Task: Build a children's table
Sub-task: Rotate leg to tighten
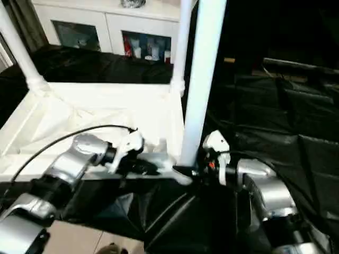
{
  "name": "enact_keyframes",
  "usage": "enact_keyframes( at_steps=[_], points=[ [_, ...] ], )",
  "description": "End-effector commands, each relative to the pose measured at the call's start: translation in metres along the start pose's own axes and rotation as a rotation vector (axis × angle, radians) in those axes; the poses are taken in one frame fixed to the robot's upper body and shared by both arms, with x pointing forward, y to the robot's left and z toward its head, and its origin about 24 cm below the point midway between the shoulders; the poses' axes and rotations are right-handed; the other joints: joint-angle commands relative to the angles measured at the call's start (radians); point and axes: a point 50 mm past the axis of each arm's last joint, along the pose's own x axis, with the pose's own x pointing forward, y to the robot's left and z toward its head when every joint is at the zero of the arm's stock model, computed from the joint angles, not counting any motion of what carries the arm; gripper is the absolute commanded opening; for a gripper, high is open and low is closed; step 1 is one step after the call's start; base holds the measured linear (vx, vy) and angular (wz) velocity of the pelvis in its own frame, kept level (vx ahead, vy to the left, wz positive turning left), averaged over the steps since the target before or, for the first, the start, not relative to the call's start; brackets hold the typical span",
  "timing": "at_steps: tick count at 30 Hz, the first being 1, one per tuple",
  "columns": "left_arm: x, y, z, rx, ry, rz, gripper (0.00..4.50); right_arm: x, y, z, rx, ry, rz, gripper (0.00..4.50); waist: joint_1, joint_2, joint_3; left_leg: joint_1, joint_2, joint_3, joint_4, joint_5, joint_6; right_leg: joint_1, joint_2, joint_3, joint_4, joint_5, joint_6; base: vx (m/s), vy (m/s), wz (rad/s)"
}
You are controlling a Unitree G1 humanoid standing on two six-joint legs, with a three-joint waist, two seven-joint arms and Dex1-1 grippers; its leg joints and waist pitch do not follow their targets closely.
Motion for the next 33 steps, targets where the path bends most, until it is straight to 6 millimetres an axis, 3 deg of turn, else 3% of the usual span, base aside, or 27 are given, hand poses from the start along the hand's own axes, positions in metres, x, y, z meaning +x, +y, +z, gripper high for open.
enact_keyframes(
  at_steps=[1,2,5,9,11,12,14,19,27,30,33],
  points=[
    [0.012,0.013,0.029,0.031,-0.111,0.137,0.00,0.024,0.006,-0.007,0.035,0.006,-0.073,2.59,-0.006,-0.019,-0.065,0.006,0.022,-0.003,-0.070,-0.224,0.017,0.052,-0.062,0.049,-0.085,-0.311,-0.158,0.000,0.000,0.00],
    [0.016,0.015,0.032,0.022,-0.116,0.170,0.00,0.030,0.005,-0.010,0.054,0.007,-0.131,2.59,-0.012,-0.017,-0.063,0.006,0.019,-0.006,-0.073,-0.244,0.007,0.051,-0.063,0.046,-0.091,-0.361,-0.144,0.000,0.000,0.00],
    [0.029,0.020,0.040,-0.002,-0.130,0.247,0.00,0.049,0.003,-0.013,0.130,-0.018,-0.259,2.59,-0.022,-0.017,-0.064,0.008,0.019,-0.007,-0.074,-0.252,0.001,0.050,-0.063,0.047,-0.095,-0.381,-0.131,0.000,0.000,0.00],
    [0.039,0.023,0.049,-0.021,-0.149,0.302,0.00,0.063,0.003,-0.011,0.169,-0.038,-0.351,2.58,-0.025,-0.013,-0.067,0.009,0.020,-0.006,-0.072,-0.234,0.002,0.049,-0.062,0.050,-0.088,-0.315,-0.148,0.000,0.000,0.00],
    [0.050,0.024,0.058,-0.031,-0.169,0.340,0.00,0.080,0.005,-0.005,0.206,-0.048,-0.408,2.58,-0.027,-0.012,-0.069,0.006,0.019,-0.006,-0.072,-0.214,0.000,0.052,-0.061,0.050,-0.081,-0.267,-0.162,0.000,0.000,0.00],
    [0.054,0.024,0.061,-0.028,-0.174,0.344,0.00,0.086,0.006,0.000,0.196,-0.063,-0.412,2.58,-0.025,-0.006,-0.070,0.010,0.018,-0.005,-0.070,-0.214,0.002,0.051,-0.061,0.051,-0.083,-0.258,-0.165,0.000,0.000,0.00],
    [0.058,0.022,0.063,-0.019,-0.180,0.327,0.00,0.090,0.007,0.006,0.186,-0.088,-0.408,3.14,-0.026,-0.009,-0.070,0.008,0.017,-0.003,-0.069,-0.209,0.010,0.053,-0.061,0.051,-0.082,-0.235,-0.169,0.000,0.000,0.00],
    [0.054,0.022,0.059,-0.001,-0.175,0.294,0.00,0.084,0.002,0.008,0.136,-0.087,-0.404,3.64,-0.024,-0.008,-0.070,0.007,0.019,-0.003,-0.070,-0.197,0.026,0.057,-0.060,0.050,-0.079,-0.206,-0.177,0.000,0.000,0.00],
    [0.042,0.019,0.048,0.038,-0.166,0.194,0.00,0.060,0.005,0.006,-0.015,-0.049,-0.189,3.64,-0.020,-0.012,-0.069,0.003,0.017,-0.002,-0.068,-0.194,0.049,0.063,-0.059,0.050,-0.081,-0.198,-0.176,0.000,0.000,0.00],
    [0.035,0.015,0.044,0.057,-0.170,0.131,0.00,0.046,0.005,0.006,-0.055,-0.032,-0.103,3.64,-0.017,-0.012,-0.066,0.003,0.020,-0.002,-0.069,-0.216,0.059,0.063,-0.062,0.050,-0.086,-0.253,-0.168,0.000,0.000,0.00],
    [0.031,0.011,0.041,0.068,-0.173,0.073,0.00,0.037,0.004,0.008,-0.065,-0.030,-0.057,3.64,-0.017,-0.012,-0.064,0.006,0.023,-0.004,-0.072,-0.242,0.049,0.058,-0.064,0.049,-0.093,-0.324,-0.160,0.000,0.000,0.00]
  ],
)
